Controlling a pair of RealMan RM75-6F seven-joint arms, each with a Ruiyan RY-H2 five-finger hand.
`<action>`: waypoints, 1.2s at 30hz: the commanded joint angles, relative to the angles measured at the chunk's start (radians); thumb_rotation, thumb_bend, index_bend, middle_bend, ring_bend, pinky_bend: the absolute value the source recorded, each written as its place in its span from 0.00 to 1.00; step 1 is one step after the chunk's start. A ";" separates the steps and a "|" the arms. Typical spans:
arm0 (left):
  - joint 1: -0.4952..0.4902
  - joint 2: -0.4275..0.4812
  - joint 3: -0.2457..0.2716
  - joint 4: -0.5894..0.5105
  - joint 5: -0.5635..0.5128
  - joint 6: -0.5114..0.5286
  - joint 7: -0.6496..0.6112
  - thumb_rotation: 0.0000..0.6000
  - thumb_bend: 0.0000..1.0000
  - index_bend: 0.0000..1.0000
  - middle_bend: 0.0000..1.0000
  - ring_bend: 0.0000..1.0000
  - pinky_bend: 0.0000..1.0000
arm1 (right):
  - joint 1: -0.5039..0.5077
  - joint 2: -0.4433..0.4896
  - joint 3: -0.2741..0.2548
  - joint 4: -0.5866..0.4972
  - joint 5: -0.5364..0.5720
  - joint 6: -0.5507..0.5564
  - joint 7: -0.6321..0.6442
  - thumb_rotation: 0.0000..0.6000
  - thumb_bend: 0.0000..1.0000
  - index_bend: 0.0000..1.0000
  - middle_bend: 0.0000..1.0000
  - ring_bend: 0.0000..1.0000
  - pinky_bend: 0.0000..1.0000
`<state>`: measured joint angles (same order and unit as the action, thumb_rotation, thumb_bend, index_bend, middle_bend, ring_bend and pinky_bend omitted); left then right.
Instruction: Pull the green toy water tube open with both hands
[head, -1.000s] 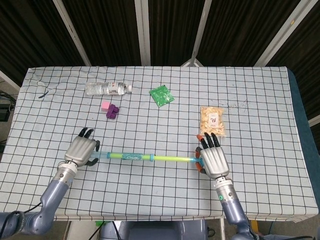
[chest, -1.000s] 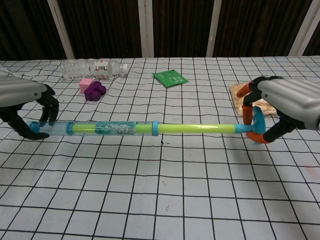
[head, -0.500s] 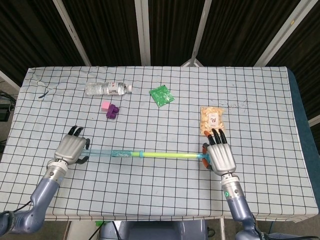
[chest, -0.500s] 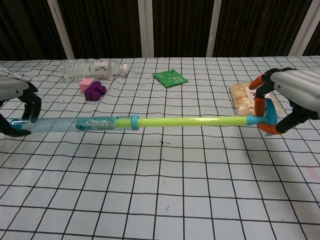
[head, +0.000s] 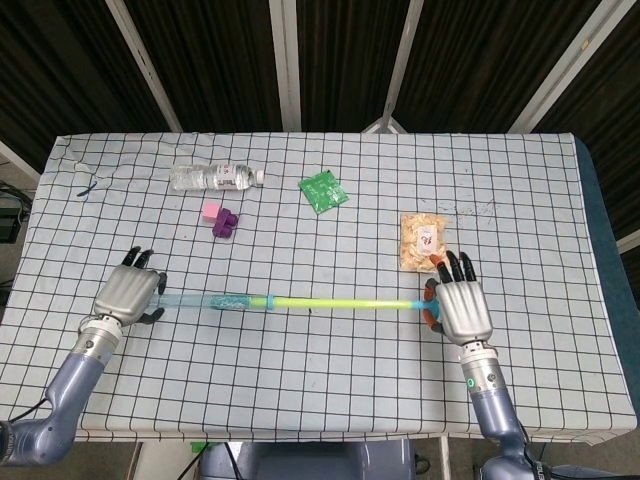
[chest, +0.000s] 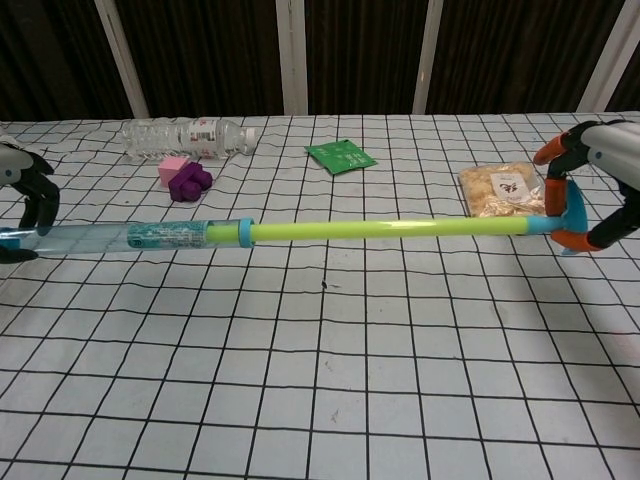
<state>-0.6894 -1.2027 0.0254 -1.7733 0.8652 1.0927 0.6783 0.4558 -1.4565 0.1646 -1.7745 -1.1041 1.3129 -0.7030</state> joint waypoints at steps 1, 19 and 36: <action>0.003 0.005 0.002 0.005 0.004 -0.002 0.000 1.00 0.50 0.55 0.56 0.08 0.04 | -0.002 0.007 0.000 0.003 0.002 -0.001 0.008 1.00 0.39 0.64 0.19 0.00 0.00; 0.014 0.021 0.005 0.019 0.030 -0.012 -0.005 1.00 0.50 0.55 0.56 0.08 0.04 | -0.004 0.030 0.005 0.016 0.025 -0.006 0.031 1.00 0.39 0.64 0.19 0.00 0.00; 0.026 0.020 -0.003 0.020 0.084 -0.040 -0.068 1.00 0.12 0.14 0.10 0.02 0.00 | 0.006 0.077 -0.025 -0.018 0.081 -0.041 -0.041 1.00 0.39 0.00 0.00 0.00 0.00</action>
<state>-0.6652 -1.1824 0.0236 -1.7530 0.9438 1.0548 0.6161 0.4584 -1.3860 0.1403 -1.7868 -1.0313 1.2730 -0.7355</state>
